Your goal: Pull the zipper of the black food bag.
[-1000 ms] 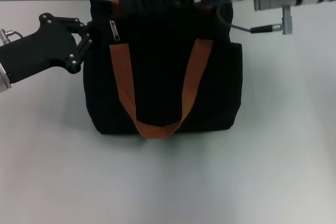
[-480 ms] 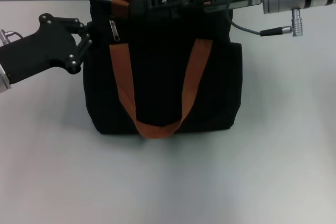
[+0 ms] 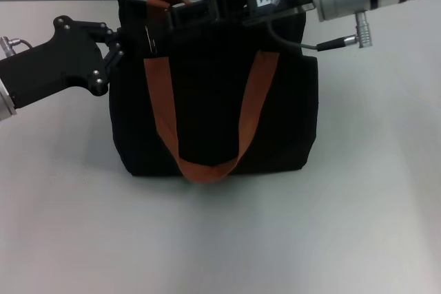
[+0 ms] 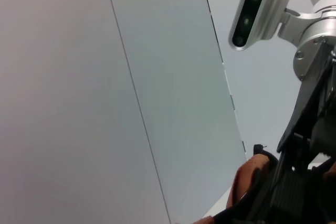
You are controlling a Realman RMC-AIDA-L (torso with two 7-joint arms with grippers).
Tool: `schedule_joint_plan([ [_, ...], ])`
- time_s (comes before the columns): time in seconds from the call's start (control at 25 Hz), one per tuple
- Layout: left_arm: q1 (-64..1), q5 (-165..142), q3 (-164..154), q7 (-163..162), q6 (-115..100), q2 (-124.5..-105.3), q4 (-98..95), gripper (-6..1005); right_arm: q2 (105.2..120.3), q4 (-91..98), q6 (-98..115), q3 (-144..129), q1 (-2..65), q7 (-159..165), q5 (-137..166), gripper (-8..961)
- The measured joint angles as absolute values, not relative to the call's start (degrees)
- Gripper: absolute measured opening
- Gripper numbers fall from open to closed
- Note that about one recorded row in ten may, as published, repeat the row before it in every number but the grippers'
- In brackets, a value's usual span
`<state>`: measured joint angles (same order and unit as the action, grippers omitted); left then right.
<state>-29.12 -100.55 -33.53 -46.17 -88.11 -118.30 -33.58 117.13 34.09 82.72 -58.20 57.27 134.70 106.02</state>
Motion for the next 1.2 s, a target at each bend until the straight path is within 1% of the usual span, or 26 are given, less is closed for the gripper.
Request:
schedule_joint_plan([
  [0.24, -29.3, -100.5, -33.6, -46.2, -88.5, -118.3, -33.6, 32, 117.97, 34.1, 80.5, -60.1, 58.3, 134.9, 106.2, 728],
  [0.64, -29.4, -100.5, -33.6, -46.7, -89.3, -118.29, -33.6, 32, 118.88, 34.1, 78.1, -62.5, 59.2, 135.9, 106.2, 729],
  [1.2, -29.5, -99.9, -33.1, -46.7, -89.9, -118.13, -34.0, 33, 118.73, 35.0, 78.4, -62.5, 57.9, 136.3, 105.8, 728],
])
